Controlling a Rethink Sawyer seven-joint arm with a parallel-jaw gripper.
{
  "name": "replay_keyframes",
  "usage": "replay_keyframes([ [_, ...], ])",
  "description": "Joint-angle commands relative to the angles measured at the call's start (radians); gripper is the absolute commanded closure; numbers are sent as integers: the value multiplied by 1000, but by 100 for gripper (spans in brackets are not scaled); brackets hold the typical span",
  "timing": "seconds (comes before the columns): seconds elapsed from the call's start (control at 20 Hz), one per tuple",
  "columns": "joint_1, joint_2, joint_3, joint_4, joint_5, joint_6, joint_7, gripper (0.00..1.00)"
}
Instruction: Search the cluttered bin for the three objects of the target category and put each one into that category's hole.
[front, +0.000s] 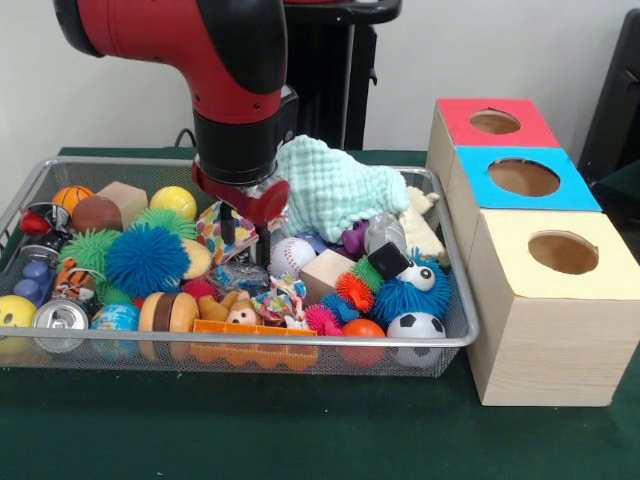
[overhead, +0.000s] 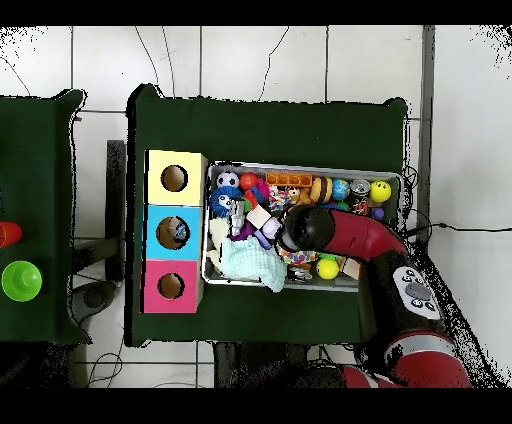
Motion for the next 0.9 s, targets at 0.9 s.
replay_keyframes([
  [0.9,-2,112,59,-35,-17,-41,2,0],
])
